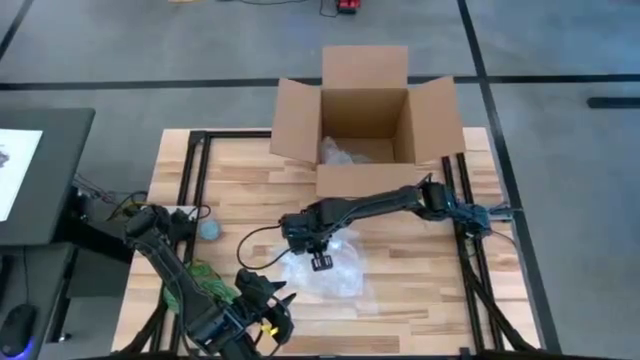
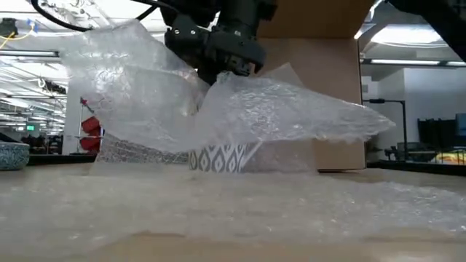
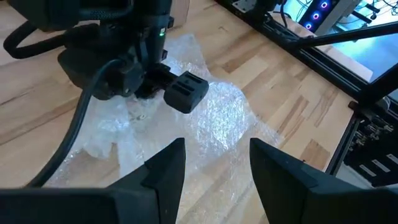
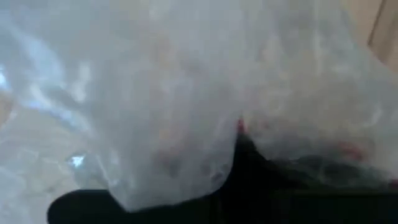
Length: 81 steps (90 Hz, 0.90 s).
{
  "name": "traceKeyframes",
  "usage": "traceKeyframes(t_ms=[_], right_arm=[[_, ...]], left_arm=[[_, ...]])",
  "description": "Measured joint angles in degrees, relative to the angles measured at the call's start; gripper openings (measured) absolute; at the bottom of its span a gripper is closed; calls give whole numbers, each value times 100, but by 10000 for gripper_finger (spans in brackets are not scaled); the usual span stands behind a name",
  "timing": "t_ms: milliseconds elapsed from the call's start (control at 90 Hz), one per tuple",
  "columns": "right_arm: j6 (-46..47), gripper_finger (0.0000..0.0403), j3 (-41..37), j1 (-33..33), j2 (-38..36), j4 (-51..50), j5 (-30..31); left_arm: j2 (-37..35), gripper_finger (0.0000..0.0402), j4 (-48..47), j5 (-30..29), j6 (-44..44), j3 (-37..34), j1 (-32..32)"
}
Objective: Wrap mug
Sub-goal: Wrap the white gray mug with bubble wrap
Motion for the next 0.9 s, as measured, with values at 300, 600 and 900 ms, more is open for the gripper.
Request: traceKeyframes(t_ms=[300, 600, 900], right_arm=[[-101, 0, 455, 142, -763, -795, 94], [-35, 0, 437, 243, -896, -553, 90], [-46, 0, -4, 27, -218, -274, -4]], left_arm=[[0, 156, 2, 1, -2, 0, 3], [0, 156, 21, 3, 0, 0, 3], [0, 156, 45, 7, 1, 0, 3]])
